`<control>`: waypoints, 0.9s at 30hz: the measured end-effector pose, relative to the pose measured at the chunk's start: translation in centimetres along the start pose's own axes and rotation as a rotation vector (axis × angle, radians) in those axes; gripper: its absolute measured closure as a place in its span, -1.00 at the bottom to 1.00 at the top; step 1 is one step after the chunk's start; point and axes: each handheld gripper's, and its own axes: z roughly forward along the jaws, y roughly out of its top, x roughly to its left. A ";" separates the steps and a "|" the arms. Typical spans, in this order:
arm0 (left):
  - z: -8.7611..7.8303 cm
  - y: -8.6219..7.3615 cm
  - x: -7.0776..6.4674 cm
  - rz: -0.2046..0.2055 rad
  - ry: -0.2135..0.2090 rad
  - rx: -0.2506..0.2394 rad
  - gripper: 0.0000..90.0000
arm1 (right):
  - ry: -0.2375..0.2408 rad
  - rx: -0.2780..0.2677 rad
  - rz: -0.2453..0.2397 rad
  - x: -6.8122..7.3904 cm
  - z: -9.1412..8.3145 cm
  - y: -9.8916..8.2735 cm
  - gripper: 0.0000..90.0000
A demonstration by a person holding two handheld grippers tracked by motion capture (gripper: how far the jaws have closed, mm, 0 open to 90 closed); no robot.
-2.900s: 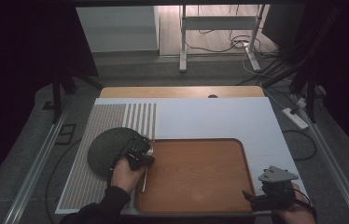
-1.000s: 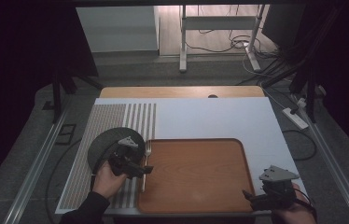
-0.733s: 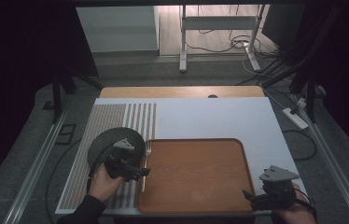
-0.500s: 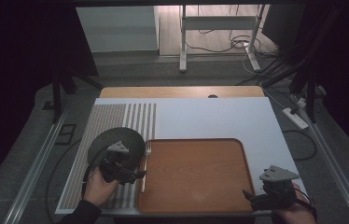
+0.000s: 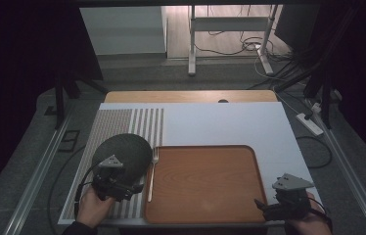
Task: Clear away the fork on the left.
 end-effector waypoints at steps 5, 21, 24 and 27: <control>-0.7 -0.8 0.1 -0.018 -0.003 -0.013 -1.00 | 0.000 0.002 0.004 0.0 0.0 0.0 -1.00; -2.7 -3.1 0.1 -0.056 0.047 -0.043 -1.00 | -0.005 -0.007 0.042 -0.3 0.0 0.0 -1.00; -3.0 -3.3 0.0 -0.060 0.064 -0.046 -1.00 | -0.007 -0.007 0.051 -0.4 -0.1 0.0 -1.00; -3.2 -3.5 -0.1 -0.058 0.079 -0.042 -1.00 | -0.009 -0.010 0.063 -0.5 -0.1 -0.1 -1.00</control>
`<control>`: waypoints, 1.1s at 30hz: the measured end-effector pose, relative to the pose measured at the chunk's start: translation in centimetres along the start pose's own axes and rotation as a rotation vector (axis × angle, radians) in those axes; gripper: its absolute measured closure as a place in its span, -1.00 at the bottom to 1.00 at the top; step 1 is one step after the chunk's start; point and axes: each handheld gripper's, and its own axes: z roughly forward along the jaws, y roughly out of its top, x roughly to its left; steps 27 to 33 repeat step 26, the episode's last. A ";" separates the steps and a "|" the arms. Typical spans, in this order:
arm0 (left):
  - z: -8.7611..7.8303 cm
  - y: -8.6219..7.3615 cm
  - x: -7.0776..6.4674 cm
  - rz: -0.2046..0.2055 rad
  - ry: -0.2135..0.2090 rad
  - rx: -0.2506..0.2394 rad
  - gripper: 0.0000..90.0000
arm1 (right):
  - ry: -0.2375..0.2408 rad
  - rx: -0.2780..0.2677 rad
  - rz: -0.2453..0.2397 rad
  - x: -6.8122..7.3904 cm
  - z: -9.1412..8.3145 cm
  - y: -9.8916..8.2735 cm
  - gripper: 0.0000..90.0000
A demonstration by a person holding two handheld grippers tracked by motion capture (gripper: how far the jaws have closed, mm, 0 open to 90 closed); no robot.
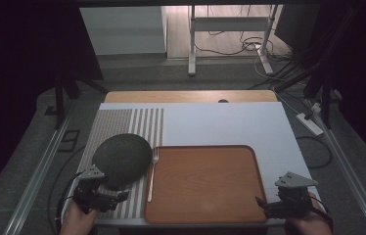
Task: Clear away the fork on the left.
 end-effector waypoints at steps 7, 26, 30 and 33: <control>-0.3 -0.2 -0.3 0.015 0.021 0.020 -1.00 | -0.001 -0.001 0.018 -0.2 0.0 0.0 -1.00; -1.1 -1.0 -1.0 0.047 0.079 0.056 -1.00 | 0.000 0.008 0.031 -0.3 0.1 0.0 -1.00; -1.1 -1.0 -1.0 0.047 0.079 0.056 -1.00 | 0.000 0.008 0.031 -0.3 0.1 0.0 -1.00; -1.1 -1.0 -1.0 0.047 0.079 0.056 -1.00 | 0.000 0.008 0.031 -0.3 0.1 0.0 -1.00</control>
